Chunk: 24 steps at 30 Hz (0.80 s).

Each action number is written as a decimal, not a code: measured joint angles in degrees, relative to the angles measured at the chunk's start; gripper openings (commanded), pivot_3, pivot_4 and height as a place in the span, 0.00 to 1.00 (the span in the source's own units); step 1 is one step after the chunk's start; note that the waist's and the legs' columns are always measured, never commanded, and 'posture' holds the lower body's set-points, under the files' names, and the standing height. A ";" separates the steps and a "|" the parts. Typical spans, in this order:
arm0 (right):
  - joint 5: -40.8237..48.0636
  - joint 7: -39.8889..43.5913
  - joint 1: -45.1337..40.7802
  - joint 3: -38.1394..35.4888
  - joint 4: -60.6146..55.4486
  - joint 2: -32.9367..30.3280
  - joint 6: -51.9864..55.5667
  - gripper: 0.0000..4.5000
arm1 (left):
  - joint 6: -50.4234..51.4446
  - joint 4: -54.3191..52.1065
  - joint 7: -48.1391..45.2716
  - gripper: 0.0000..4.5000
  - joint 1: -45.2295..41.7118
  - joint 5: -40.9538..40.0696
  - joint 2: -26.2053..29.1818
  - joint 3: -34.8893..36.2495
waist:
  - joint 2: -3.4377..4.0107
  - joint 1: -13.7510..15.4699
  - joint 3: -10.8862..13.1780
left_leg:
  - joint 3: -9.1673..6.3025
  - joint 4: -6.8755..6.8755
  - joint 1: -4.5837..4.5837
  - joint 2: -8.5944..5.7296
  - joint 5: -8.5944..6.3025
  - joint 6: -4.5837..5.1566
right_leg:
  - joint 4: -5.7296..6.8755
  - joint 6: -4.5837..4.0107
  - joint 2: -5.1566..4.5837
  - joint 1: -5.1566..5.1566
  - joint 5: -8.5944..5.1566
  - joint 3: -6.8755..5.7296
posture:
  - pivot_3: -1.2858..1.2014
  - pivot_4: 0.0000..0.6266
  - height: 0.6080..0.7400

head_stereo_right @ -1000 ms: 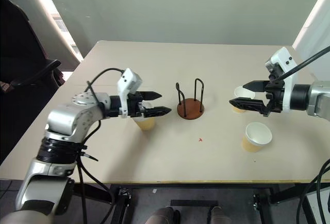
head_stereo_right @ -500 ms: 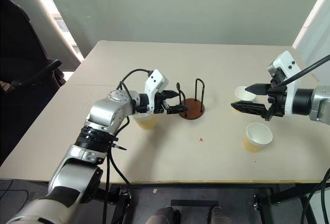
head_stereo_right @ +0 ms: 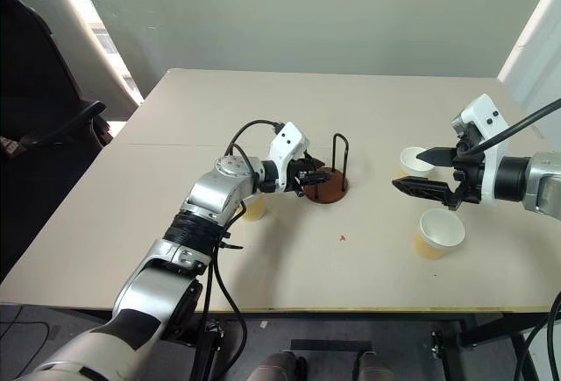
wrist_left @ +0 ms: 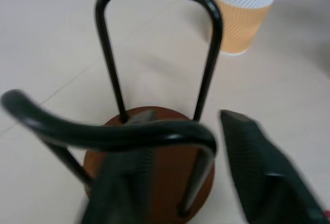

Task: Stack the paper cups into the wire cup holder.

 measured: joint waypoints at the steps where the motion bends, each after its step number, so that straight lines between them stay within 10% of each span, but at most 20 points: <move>1: 0.01 0.00 0.03 0.00 -0.01 0.00 -0.11 0.97 | -0.17 -0.11 0.00 0.13 0.00 0.02 0.00 0.20 | 0.00 0.02 0.00 | 0.00 0.01 0.00 -0.01 0.00 0.02 | 0.00 0.01 0.00 0.01 0.00 0.00 | 0.52 0.24 1.00; 3: 0.01 -0.02 0.07 0.00 -0.04 0.00 -0.39 0.97 | -0.16 -0.74 -0.04 0.01 0.02 0.03 0.08 0.56 | 0.00 0.03 0.00 | 0.01 0.02 -0.01 -0.02 0.00 0.03 | 0.00 0.01 -0.01 0.01 0.00 0.01 | 0.52 0.24 1.00; 24: 9.72 5.70 7.46 -11.36 -5.93 -10.45 4.19 0.97 | 9.90 -26.88 -16.21 0.01 10.26 -6.18 6.81 -4.02 | 0.00 0.39 0.00 | 0.02 0.04 0.00 -0.09 -0.08 0.06 | 0.00 0.07 -0.06 0.05 -0.25 0.05 | 0.52 0.24 1.00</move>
